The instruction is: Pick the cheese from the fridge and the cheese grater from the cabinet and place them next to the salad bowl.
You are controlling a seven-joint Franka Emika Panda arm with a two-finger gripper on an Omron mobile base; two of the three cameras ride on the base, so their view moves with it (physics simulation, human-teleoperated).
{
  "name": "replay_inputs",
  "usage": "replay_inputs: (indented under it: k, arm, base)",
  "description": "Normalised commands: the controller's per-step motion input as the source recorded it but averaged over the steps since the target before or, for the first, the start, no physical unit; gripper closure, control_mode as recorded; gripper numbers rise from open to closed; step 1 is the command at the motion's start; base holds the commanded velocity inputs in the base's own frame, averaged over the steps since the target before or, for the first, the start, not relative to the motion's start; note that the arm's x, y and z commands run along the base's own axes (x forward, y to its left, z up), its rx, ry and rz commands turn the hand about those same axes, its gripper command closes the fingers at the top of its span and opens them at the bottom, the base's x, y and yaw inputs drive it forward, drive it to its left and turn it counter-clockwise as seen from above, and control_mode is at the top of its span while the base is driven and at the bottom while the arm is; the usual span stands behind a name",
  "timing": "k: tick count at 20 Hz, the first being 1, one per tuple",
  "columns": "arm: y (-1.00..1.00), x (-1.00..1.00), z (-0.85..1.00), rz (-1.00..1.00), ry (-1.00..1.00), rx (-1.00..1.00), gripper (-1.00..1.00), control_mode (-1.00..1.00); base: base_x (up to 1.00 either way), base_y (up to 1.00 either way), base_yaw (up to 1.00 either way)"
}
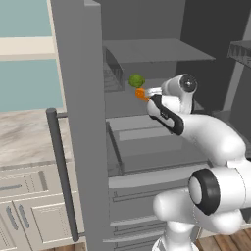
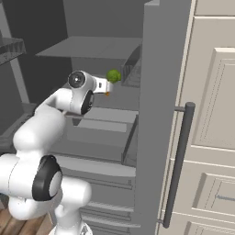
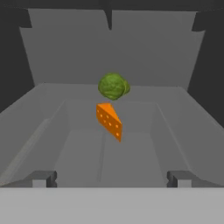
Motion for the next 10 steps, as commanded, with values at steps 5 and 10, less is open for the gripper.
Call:
replay_inputs:
  k: [5, 10]
  arm:
    - [0.00, 0.35, 0.00, 0.00, 0.02, 0.00, -1.00, -1.00]
    - [0.00, 0.46, -0.09, 0.00, 0.04, 0.00, -1.00, -1.00]
  base:
    - [0.00, 0.00, 0.00]
    - [0.00, 0.00, 0.00]
